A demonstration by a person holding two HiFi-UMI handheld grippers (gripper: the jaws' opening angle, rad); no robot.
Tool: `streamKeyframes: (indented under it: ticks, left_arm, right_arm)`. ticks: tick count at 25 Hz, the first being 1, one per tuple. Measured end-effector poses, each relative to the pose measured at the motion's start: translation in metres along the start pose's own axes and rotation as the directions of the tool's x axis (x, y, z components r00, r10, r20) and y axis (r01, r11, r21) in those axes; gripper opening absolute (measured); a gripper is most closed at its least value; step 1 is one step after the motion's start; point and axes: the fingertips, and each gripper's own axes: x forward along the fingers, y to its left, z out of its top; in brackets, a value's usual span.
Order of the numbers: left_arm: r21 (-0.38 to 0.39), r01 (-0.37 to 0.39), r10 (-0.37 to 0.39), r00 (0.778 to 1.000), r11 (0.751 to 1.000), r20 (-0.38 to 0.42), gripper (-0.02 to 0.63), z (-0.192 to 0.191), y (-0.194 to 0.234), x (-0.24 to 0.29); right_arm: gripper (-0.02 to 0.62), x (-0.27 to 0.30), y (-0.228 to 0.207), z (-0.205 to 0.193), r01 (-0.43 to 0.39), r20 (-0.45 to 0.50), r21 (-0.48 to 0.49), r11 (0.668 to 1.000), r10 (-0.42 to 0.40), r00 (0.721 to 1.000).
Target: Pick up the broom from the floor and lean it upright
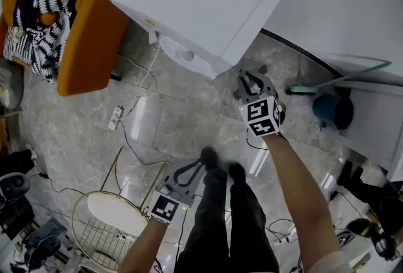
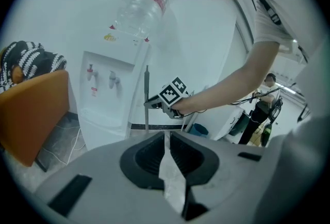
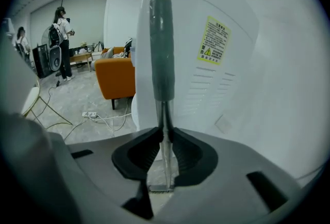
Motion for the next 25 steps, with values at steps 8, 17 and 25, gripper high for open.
streamKeyframes:
  ticks: [8,17,25]
  left_arm:
    - [-0.032,0.008,-0.009,1.0,0.999,-0.028,0.032,-0.014,0.015,0.004]
    - [-0.048,-0.003,0.001,0.999,0.999,-0.043,0.032,-0.024,0.028,0.001]
    - [-0.067,-0.011,0.007,0.998,0.998,-0.062,0.032,-0.03,0.028,0.002]
  right_arm:
    - [0.086,0.013,-0.008,0.005,0.052,0.021,0.021,0.998,-0.053,0.998]
    - [0.087,0.019,-0.002,0.002,0.049,0.03,0.006,0.999,-0.049,0.998]
    - [0.084,0.015,-0.01,-0.004,-0.005,-0.111,-0.014,1.0,0.003,0.994]
